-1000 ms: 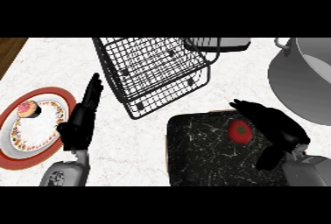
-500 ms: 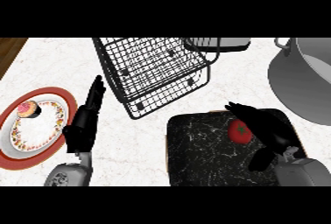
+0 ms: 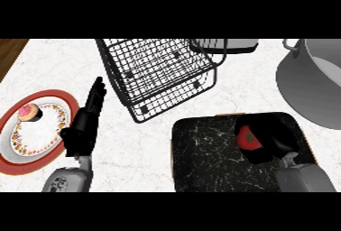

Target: Pick the tomato from the tray and place it in the tiered basket

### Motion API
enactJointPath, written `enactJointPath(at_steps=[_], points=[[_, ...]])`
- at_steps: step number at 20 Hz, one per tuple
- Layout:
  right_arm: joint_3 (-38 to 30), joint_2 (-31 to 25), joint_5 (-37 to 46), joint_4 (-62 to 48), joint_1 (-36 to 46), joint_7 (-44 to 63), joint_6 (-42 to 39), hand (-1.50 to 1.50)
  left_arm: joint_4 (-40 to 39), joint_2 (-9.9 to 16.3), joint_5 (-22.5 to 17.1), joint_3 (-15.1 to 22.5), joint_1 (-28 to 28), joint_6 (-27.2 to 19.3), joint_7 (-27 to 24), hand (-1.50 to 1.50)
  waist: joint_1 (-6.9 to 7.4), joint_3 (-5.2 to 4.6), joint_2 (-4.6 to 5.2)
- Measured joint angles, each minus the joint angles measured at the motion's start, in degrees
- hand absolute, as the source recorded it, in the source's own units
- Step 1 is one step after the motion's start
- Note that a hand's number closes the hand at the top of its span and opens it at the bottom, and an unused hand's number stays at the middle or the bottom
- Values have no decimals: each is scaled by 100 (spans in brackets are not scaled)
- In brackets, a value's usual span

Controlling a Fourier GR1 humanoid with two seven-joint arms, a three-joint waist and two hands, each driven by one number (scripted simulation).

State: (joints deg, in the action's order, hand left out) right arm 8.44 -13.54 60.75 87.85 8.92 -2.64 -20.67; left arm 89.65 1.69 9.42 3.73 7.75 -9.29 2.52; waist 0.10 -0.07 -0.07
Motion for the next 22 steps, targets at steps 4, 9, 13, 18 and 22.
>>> enactJointPath(at_steps=[4, 9, 13, 18, 22], points=[[108, 103, 322, -173, 166, 0, 355, 150, -41, -9, 6, -13, -71, 10, -134, 0, -2, -9, -7], [1494, 761, 1537, -140, 539, 1291, -223, 150, -59, 9, 4, 31, 53, 91, -39, 0, 133, -56, -33], [2691, 1050, 1658, -269, 885, 2621, -608, 150, -123, -8, 15, 79, 116, 131, -42, 0, 216, -46, -21], [3695, 1262, 851, -194, 1578, 4399, -723, 150, -172, -60, 25, 113, 231, 47, 10, 0, 213, -10, 5], [3933, 1299, 262, 269, 2264, 5348, -797, 150, -117, -16, 24, 69, 207, 51, 46, 0, 183, -2, -3]])
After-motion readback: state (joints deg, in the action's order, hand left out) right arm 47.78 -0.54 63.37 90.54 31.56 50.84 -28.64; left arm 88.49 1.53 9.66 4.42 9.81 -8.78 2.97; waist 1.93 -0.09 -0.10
